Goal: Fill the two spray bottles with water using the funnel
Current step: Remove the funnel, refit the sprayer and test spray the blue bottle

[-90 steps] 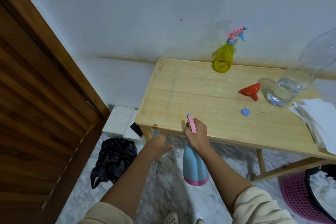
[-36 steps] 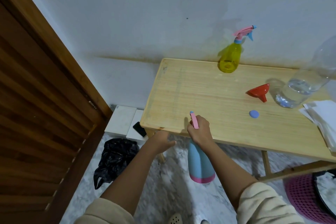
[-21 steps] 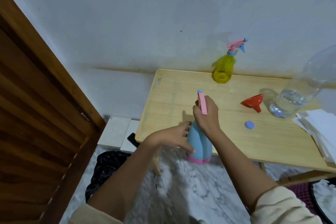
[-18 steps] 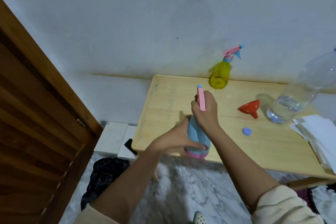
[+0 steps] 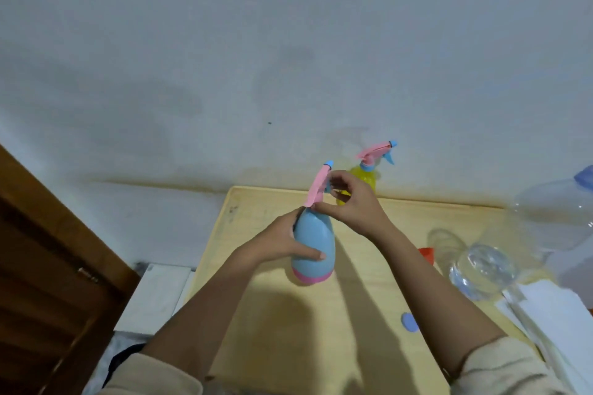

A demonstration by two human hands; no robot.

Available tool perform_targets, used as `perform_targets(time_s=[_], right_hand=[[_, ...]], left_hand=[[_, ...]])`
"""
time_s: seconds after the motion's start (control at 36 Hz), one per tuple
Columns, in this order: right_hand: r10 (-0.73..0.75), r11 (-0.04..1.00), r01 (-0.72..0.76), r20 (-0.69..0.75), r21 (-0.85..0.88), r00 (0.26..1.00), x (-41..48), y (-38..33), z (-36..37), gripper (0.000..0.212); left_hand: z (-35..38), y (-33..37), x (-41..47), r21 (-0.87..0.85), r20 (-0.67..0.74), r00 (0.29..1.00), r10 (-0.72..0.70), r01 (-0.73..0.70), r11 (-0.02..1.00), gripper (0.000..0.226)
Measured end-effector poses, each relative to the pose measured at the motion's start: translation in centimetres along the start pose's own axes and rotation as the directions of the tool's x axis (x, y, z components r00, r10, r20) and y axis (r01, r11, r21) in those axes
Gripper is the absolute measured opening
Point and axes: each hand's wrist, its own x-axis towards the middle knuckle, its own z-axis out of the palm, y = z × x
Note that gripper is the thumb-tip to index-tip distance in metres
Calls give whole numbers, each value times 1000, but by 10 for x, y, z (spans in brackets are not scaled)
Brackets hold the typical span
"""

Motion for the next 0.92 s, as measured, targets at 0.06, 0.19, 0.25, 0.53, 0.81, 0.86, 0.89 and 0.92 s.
perform_targets(time_s=[0.06, 0.19, 0.25, 0.53, 0.81, 0.86, 0.89, 0.92], right_hand=[[-44, 999, 42, -56, -23, 997, 12, 6, 3, 44], [-92, 992, 75, -181, -103, 979, 34, 23, 11, 51], [-84, 993, 60, -236, -105, 968, 43, 32, 15, 49], [19, 995, -60, -425, -83, 905, 81, 57, 52, 58], [62, 987, -133, -536, -94, 842, 109, 79, 70, 61], [67, 983, -148, -547, -107, 835, 111, 82, 71, 61], [66, 982, -152, -550, -112, 832, 112, 83, 71, 61], [65, 981, -155, -553, -118, 831, 112, 84, 71, 61]], left_hand=[[-2, -2, 15, -23, 10, 1000, -14, 14, 1000, 64], [0, -7, 46, -119, -98, 995, -35, 24, 993, 62], [1, -13, 62, -116, -201, 978, -49, 26, 993, 67], [-9, -33, 109, 0, -451, 891, -59, 66, 998, 65], [-27, -43, 139, 21, -360, 933, -14, 23, 1000, 65], [-29, -45, 144, 7, -336, 942, -15, 18, 1000, 69], [-29, -46, 146, 0, -324, 946, -15, 16, 1000, 70], [-30, -47, 148, -2, -315, 949, -12, 12, 1000, 69]])
